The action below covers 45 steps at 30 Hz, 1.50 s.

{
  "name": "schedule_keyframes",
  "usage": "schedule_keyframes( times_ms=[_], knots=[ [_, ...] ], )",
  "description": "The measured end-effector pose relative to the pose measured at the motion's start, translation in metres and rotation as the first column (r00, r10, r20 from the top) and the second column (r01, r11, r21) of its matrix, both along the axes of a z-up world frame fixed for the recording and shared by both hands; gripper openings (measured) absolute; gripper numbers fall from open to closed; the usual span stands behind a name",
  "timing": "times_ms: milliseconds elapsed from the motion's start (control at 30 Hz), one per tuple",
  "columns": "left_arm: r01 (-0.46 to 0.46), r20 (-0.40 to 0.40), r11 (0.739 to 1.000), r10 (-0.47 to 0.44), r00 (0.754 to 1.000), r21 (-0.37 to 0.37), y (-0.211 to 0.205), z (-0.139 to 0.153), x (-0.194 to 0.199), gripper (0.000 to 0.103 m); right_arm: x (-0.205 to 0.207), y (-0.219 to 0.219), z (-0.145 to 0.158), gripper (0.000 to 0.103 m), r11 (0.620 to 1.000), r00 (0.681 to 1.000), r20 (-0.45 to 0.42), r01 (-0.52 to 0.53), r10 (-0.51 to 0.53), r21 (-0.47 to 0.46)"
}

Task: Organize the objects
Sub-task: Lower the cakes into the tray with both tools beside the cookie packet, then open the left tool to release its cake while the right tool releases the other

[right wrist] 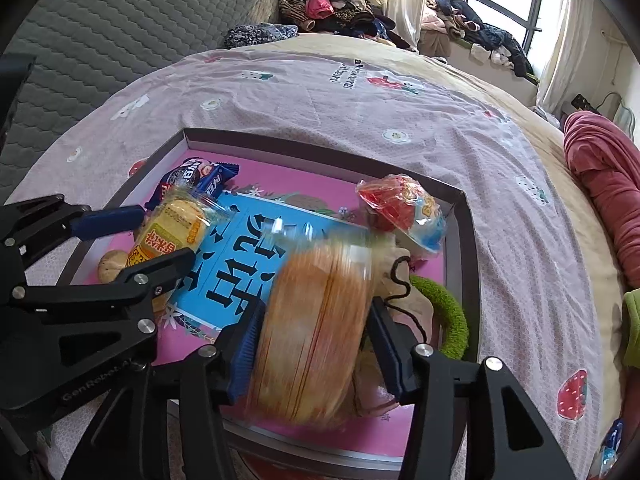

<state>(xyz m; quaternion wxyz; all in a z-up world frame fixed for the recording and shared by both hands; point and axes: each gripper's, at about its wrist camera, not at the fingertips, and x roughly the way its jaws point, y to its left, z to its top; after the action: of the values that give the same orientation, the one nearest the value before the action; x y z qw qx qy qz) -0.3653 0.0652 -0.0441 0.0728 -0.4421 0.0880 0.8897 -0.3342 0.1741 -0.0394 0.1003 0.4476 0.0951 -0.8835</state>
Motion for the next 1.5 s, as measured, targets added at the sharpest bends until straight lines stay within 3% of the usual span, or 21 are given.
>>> schedule_keyframes(
  times_ms=[200,467,667,933,1500],
  knots=[
    [-0.015,-0.008,1.000,0.016,1.000,0.005,-0.005,0.004,0.001,0.070,0.001,0.002,0.004,0.056,1.000,1.000,-0.008,0.007,-0.006,0.006],
    [-0.027,-0.019,1.000,0.027,0.999,0.016,-0.010,0.011,0.002,0.075,0.004,0.002,0.010,0.060,1.000,1.000,-0.025,0.007,-0.006,0.014],
    [-0.039,-0.078,0.999,0.040,0.996,0.020,-0.014,0.025,0.009,0.078,0.008,0.002,0.019,0.065,1.000,0.998,-0.059,0.008,-0.008,0.009],
    [-0.054,-0.092,0.998,0.057,0.994,0.041,-0.021,0.035,0.012,0.078,0.011,0.003,0.030,0.078,0.999,0.995,-0.097,0.037,-0.036,0.008],
    [-0.092,-0.126,0.990,0.105,0.987,0.104,-0.038,0.054,0.021,0.084,0.022,0.013,0.055,0.085,0.996,0.983,-0.162,0.073,-0.080,-0.052]
  ],
)
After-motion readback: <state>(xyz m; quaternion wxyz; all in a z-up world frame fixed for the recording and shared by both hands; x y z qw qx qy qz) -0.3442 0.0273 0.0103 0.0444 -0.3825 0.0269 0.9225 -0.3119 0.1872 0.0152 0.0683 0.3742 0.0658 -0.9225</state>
